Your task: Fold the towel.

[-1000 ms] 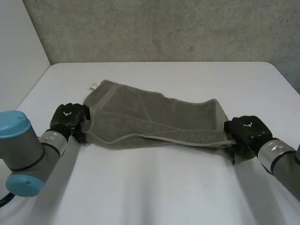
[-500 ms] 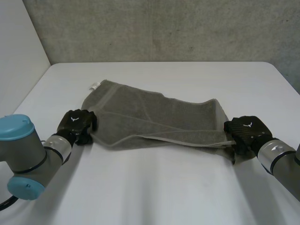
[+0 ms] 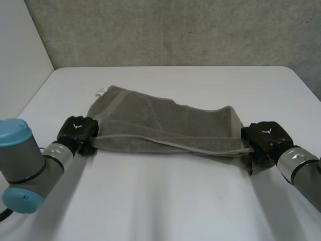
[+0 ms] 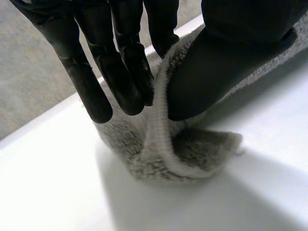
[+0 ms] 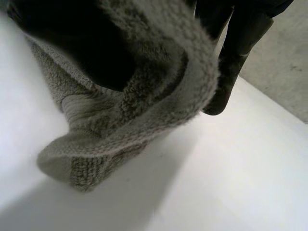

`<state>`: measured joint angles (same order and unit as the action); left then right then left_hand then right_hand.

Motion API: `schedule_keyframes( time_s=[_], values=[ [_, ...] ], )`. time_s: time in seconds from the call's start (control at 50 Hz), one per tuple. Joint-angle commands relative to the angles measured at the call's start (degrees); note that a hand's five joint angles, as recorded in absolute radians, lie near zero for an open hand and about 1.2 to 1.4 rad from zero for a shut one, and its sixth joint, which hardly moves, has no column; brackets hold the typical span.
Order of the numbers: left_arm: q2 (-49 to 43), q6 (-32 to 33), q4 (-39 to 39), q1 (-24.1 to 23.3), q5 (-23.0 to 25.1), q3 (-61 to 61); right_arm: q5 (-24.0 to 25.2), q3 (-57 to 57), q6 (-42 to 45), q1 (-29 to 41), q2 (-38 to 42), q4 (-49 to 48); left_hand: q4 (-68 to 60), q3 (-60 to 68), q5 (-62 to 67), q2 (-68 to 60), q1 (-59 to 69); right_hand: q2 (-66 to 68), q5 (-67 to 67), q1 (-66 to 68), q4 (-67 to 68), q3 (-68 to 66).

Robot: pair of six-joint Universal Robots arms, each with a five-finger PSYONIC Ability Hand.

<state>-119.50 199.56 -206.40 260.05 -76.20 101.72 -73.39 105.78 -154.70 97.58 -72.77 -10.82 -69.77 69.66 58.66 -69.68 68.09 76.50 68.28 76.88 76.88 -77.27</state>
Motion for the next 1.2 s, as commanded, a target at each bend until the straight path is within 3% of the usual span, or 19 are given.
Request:
schedule_keyframes(
  time_s=[0.02, 0.14, 0.26, 0.36, 0.48, 0.52, 0.64, 0.7, 0.78, 0.88, 0.94, 1.02, 1.2],
  values=[
    [11.36, -0.14, 1.27, 1.25, 0.18, 2.07, -0.35, -4.08, -0.08, -0.81, -8.24, 2.19, -10.23, 10.34, 11.34, -10.32, 11.91, 3.50, 1.72, 3.12, 3.12, -2.73],
    [26.82, -0.66, 3.37, 0.10, 0.27, 2.61, 1.14, -15.13, 0.18, -1.69, -19.67, 14.82, -10.23, 10.34, 11.34, -10.32, 11.91, 3.50, 1.72, 3.12, 3.12, -2.73],
    [38.54, -0.58, 10.21, -0.34, 0.70, -0.55, 3.43, -26.24, 1.33, -2.04, -20.75, 26.55, -10.23, 10.34, 11.34, -10.32, 11.91, 3.50, 1.72, 3.12, 3.12, -2.73],
    [38.91, -0.05, 16.71, -0.68, 0.88, -2.49, 6.85, -35.89, 9.65, -5.02, -17.78, 41.90, -10.23, 10.34, 11.34, -10.32, 11.91, 3.50, 1.72, 3.12, 3.12, -2.73],
    [35.57, 0.12, 19.90, -1.30, 0.88, -3.11, 6.24, -38.72, 18.47, -4.68, -10.91, 48.88, -10.23, 10.34, 11.34, -10.32, 11.91, 3.50, 1.72, 3.12, 3.12, -2.73],
    [29.18, 1.00, 20.16, -1.30, 0.88, -4.07, 5.55, -38.81, 22.23, -4.41, -6.88, 50.89, -10.23, 10.34, 11.34, -10.32, 11.91, 3.50, 1.72, 3.12, 3.12, -2.73],
    [19.22, 4.43, 19.99, -1.83, 0.88, -8.03, 3.70, -41.01, 23.13, -4.15, 0.17, 50.81, -10.23, 10.34, 11.34, -10.32, 11.91, 3.50, 1.72, 3.12, 3.12, -2.73],
    [11.75, 6.28, 19.99, -2.27, 0.44, -14.89, 0.80, -48.12, 22.42, -2.04, 5.71, 49.40, -10.23, 10.34, 11.34, -10.32, 11.91, 3.50, 1.72, 3.12, 3.12, -2.73],
    [3.95, 5.75, 18.51, -5.16, 0.00, -32.22, -5.25, -67.91, 16.48, 3.92, 14.03, 40.74, -10.23, 10.34, 11.34, -10.32, 11.91, 3.50, 1.72, 3.12, 3.12, -2.73],
    [1.64, 2.86, 11.32, -6.22, -2.79, -49.29, -9.13, -81.23, 6.11, 4.82, 15.37, 27.13, -10.23, 10.34, 11.34, -10.32, 11.91, 3.50, 1.72, 3.12, 3.12, -2.73],
    [1.73, -1.17, 6.91, -6.22, -6.66, -55.81, -9.31, -81.79, 1.70, 4.82, 13.63, 20.69, -10.23, 10.34, 11.34, -10.32, 11.91, 3.50, 1.72, 3.12, 3.12, -2.73],
    [2.34, -4.88, 5.93, -6.22, -8.52, -58.66, -9.22, -79.77, 1.24, 4.82, 11.24, 21.54, -10.23, 10.34, 11.34, -10.32, 11.91, 3.50, 1.72, 3.12, 3.12, -2.73],
    [6.82, -6.82, 12.69, -5.35, -8.00, -43.06, -5.80, -67.75, 8.52, 5.34, 10.19, 37.43, -10.23, 10.34, 11.34, -10.32, 11.91, 3.50, 1.72, 3.12, 3.12, -2.73]
  ],
)
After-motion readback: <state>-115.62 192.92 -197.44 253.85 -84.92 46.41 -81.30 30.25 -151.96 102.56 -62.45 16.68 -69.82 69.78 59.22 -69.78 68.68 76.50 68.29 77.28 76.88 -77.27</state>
